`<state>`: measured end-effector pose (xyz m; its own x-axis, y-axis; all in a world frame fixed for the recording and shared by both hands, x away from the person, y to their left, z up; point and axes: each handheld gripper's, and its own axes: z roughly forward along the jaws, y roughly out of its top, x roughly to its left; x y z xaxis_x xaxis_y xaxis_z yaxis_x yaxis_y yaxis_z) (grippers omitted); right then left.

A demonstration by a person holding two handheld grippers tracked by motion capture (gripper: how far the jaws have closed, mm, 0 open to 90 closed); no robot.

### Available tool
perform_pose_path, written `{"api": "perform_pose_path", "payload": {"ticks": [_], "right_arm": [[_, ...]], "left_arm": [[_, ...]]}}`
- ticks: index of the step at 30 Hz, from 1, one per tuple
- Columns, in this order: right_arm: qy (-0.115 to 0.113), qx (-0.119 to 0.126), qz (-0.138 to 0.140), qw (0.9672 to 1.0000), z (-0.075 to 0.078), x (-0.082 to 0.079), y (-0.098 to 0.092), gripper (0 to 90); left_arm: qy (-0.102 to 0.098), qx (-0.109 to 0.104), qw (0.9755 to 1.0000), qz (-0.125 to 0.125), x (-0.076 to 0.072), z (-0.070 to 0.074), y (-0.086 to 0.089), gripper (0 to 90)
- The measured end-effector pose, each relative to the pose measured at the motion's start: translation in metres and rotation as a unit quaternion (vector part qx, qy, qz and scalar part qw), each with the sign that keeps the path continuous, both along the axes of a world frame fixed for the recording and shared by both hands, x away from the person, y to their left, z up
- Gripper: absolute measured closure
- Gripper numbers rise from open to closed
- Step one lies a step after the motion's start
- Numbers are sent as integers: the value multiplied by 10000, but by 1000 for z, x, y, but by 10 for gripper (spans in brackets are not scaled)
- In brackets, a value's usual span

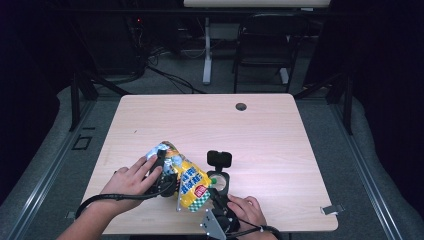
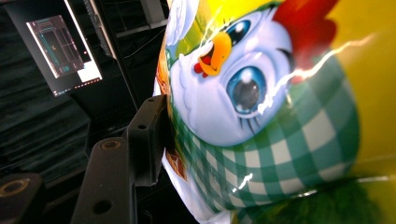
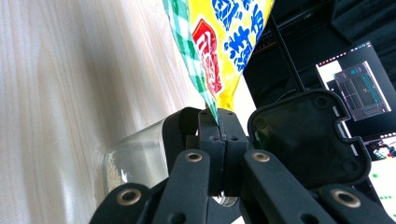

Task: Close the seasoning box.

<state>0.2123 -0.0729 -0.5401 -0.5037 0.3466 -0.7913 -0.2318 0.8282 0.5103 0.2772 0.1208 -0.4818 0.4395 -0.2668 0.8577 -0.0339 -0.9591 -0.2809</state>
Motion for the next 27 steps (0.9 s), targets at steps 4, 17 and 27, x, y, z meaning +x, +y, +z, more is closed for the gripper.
{"api": "perform_pose_path", "payload": {"ticks": [4,17,27], "right_arm": [[8,-19,-2,10000,-1,0,0,900],[21,-49,18,10000,-4,1,1,900],[30,-24,21,10000,-4,2,0,900]], "left_arm": [[15,-4,10000,-31,0,0,0,476],[35,112,9999,-96,-2,0,-2,512],[6,246,9996,-153,-2,1,-4,524]]}}
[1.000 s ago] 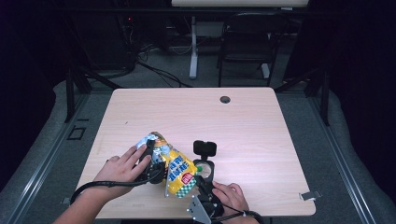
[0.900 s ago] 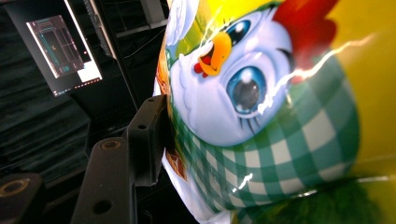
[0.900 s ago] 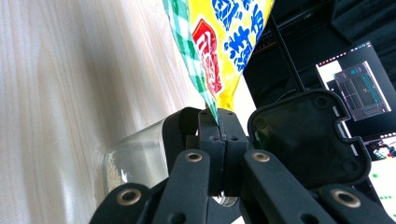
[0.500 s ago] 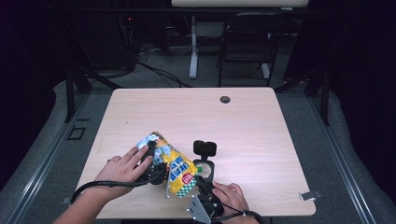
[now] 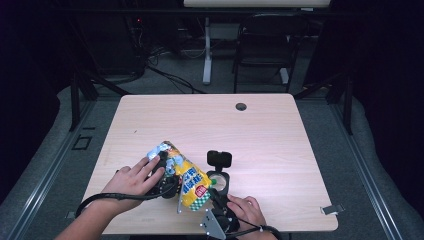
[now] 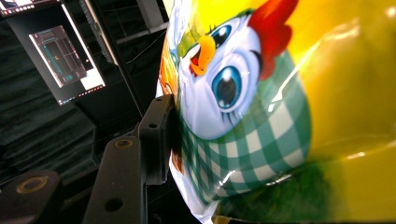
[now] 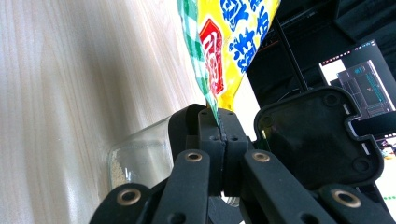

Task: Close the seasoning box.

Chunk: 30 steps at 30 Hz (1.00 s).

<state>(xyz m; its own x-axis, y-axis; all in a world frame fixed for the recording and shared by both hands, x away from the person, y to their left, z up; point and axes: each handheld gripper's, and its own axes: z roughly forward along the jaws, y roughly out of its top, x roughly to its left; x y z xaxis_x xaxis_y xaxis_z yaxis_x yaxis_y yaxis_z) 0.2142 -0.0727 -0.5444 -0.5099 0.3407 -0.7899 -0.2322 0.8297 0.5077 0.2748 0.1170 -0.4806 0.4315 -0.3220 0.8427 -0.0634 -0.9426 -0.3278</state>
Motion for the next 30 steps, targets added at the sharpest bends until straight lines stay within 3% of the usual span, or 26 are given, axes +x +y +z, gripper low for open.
{"api": "perform_pose_path", "payload": {"ticks": [30], "right_arm": [[-70,-49,27,10000,-2,-1,2,900]], "left_arm": [[-163,423,9987,-221,-4,2,-3,570]]}}
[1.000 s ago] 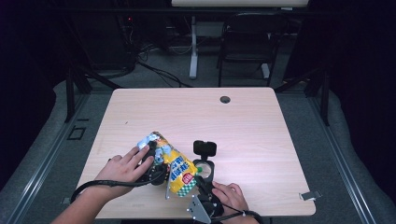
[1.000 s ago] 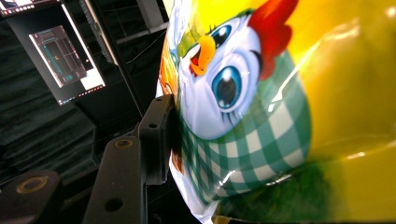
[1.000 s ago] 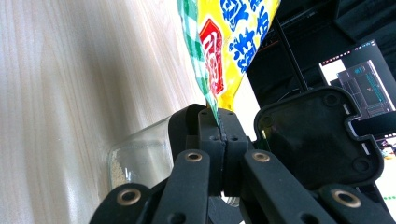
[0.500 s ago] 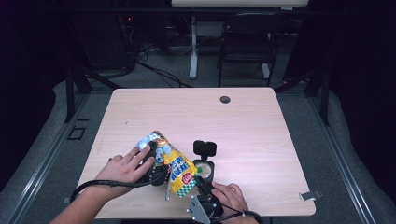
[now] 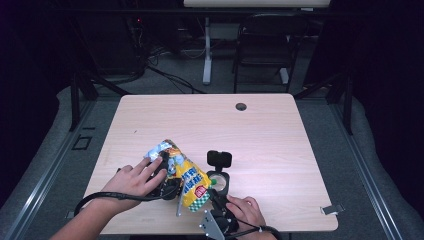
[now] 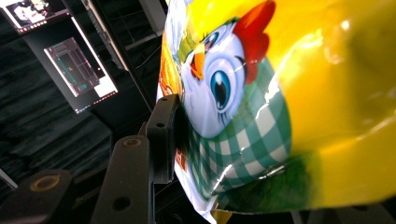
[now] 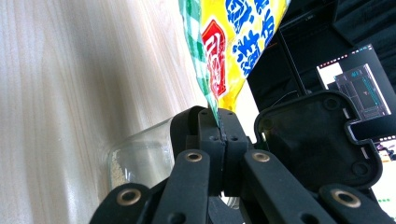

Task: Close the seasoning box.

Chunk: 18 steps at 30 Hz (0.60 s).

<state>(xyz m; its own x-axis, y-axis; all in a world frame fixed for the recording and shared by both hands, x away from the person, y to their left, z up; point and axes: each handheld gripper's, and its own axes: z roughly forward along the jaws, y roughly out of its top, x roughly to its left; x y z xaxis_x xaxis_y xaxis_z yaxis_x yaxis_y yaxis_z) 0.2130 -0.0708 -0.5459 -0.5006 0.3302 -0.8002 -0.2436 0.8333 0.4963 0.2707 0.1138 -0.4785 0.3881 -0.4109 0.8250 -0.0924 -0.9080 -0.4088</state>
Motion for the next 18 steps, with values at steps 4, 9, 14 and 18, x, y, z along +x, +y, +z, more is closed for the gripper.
{"api": "perform_pose_path", "payload": {"ticks": [4,9,14,18], "right_arm": [[-1,21,18,10000,-1,0,0,900],[-5,21,22,10000,-1,0,0,900],[-9,19,24,10000,-1,0,1,900],[-17,18,25,10000,-1,0,1,900]], "left_arm": [[10,65,10000,-27,0,1,-1,572],[-15,147,9999,-62,-1,2,-2,575],[-62,191,9998,-76,-2,2,-2,579],[-70,230,9997,-95,-1,2,-3,581]]}}
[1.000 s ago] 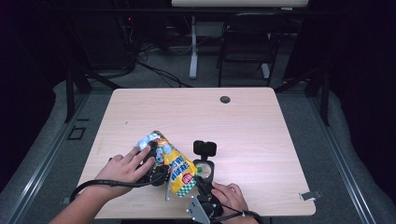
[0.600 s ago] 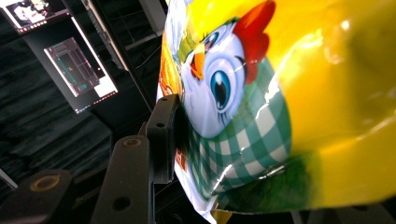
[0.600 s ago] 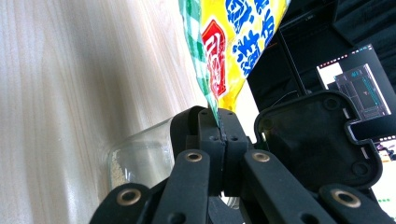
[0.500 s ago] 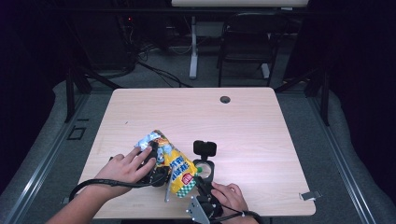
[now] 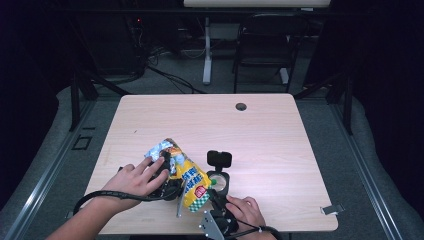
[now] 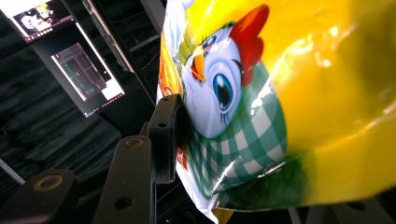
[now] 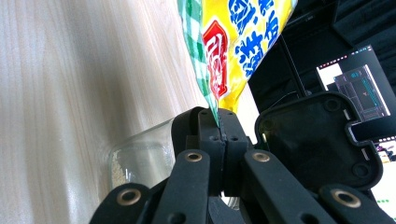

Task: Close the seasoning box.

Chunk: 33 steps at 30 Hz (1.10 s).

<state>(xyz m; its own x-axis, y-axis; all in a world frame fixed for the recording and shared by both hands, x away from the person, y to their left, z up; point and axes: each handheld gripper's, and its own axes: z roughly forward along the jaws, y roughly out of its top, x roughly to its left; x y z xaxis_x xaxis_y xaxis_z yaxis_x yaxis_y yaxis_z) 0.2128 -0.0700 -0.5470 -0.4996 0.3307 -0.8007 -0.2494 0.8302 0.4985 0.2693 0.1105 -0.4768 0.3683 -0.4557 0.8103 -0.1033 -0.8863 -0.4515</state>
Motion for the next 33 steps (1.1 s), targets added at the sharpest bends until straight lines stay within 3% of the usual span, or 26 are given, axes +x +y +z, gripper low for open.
{"api": "perform_pose_path", "payload": {"ticks": [19,20,28,33], "right_arm": [[-21,-1,-6,10000,-1,0,0,900],[-46,-77,-46,9999,0,-1,0,900],[-63,32,-14,10000,-1,-1,1,900],[-55,24,-14,10000,-1,-1,1,900]], "left_arm": [[-18,142,9999,-51,-2,1,-2,605],[-12,150,9999,-53,-2,1,-2,610],[103,189,9997,-107,-3,0,-5,714],[109,224,9996,-93,-4,1,-6,727]]}}
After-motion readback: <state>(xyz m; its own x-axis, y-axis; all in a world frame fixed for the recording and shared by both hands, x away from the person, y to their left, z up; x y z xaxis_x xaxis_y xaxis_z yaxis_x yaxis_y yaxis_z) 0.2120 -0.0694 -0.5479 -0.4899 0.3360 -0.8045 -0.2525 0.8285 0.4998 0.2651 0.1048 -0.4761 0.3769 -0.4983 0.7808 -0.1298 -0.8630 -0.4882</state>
